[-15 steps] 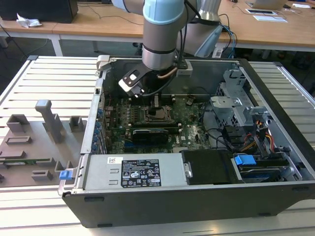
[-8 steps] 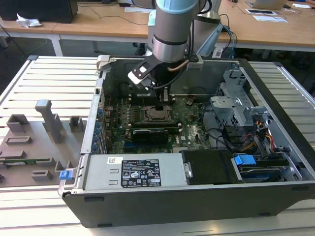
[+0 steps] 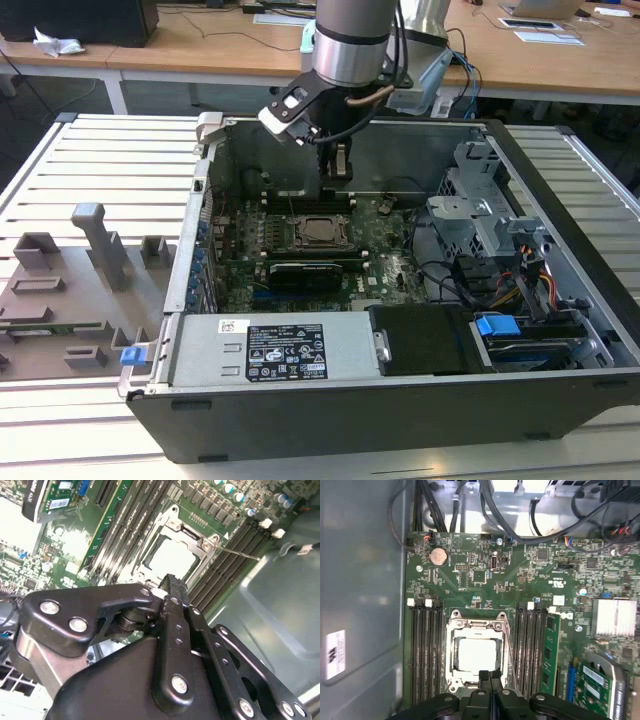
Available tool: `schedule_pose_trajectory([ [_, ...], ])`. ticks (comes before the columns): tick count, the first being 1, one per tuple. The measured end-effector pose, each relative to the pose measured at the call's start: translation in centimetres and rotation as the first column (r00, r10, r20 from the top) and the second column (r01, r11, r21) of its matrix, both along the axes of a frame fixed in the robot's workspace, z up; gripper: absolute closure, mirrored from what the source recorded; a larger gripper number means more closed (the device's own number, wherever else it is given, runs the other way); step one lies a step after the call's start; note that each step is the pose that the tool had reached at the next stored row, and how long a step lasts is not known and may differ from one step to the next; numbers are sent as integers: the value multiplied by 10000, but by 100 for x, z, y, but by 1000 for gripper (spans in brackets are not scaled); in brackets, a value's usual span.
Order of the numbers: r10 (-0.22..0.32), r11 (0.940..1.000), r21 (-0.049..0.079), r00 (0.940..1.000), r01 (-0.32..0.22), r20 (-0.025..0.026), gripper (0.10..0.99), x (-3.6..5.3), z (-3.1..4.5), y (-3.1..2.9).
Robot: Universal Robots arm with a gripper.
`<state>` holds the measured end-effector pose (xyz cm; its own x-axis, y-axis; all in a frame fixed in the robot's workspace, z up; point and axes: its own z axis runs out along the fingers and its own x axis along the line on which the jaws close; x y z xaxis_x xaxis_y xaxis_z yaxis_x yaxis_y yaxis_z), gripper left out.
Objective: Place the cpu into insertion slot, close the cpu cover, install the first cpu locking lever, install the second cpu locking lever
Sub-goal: 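Close the cpu cover, then install the first cpu locking lever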
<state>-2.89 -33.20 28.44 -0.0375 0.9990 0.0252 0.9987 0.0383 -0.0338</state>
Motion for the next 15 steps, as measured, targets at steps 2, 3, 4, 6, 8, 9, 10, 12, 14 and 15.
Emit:
schedule_pose_trajectory([
  [2, 0, 10000, 2, 10000, 0, 1, 980, 0, 2, 0],
  [3, 0, 10000, 2, 10000, 0, 1, 980, 0, 2, 0],
  [4, 0, 10000, 1, 10000, 0, 1, 980, 0, 3, 0],
  [6, 0, 10000, 1, 10000, 0, 1, 980, 0, 3, 0],
  [8, 0, 10000, 1, 10000, 0, 0, 980, 0, 3, 0],
  [9, 0, 10000, 1, 10000, 0, 1, 980, 0, 3, 0],
  [10, 0, 10000, 1, 10000, 0, 1, 980, 0, 3, 0],
  [12, 0, 10000, 0, 10000, 0, 0, 980, 0, 4, 0],
  [14, 0, 10000, 1, 10000, 0, 0, 980, 0, 4, 0],
  [15, 126, 9999, 0, 9999, -126, 0, 980, 0, 4, 0],
])
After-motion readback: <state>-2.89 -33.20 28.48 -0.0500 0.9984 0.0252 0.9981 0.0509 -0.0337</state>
